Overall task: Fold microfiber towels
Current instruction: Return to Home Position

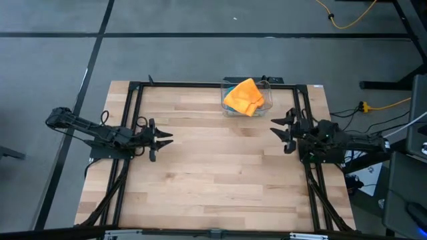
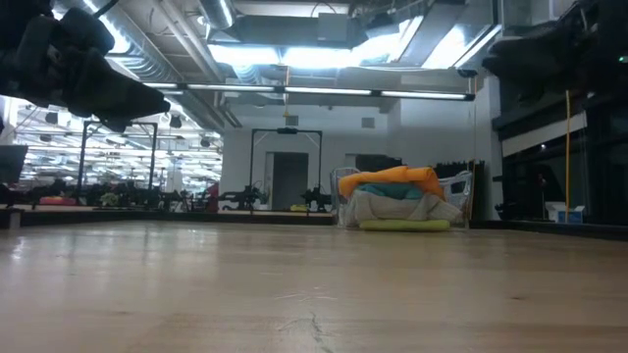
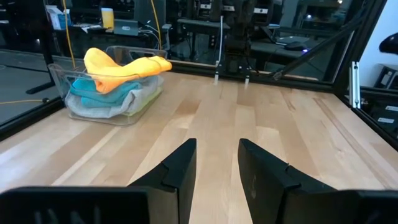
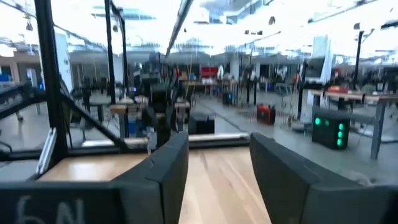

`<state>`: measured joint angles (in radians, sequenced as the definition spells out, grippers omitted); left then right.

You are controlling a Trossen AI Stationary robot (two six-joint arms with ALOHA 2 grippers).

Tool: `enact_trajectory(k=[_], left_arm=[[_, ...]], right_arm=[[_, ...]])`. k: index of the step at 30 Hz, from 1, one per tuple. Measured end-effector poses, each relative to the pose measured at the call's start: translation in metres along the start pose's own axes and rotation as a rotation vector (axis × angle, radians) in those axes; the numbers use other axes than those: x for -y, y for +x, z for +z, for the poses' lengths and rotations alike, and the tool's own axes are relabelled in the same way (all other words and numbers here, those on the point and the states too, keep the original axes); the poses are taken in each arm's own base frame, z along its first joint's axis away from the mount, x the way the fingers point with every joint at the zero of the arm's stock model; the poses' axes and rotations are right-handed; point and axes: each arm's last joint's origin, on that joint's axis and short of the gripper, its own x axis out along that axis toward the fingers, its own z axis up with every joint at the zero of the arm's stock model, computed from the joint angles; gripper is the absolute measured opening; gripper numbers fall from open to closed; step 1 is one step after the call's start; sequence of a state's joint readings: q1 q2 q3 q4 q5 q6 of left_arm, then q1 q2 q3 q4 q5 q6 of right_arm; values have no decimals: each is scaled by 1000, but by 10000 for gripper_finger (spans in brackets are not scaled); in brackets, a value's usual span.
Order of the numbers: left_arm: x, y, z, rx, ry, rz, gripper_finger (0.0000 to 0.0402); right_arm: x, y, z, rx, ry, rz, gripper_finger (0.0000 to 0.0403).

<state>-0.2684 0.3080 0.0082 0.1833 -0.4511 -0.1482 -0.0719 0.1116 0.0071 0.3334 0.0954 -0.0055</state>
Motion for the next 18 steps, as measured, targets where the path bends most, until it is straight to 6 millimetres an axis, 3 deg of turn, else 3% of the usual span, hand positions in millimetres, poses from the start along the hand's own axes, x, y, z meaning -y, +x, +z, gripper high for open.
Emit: enact_trajectory(k=[18], left_arm=[[0,0,-1,-9,5,2,111]], right_arm=[[0,-8,-14,-146,64,14,174]])
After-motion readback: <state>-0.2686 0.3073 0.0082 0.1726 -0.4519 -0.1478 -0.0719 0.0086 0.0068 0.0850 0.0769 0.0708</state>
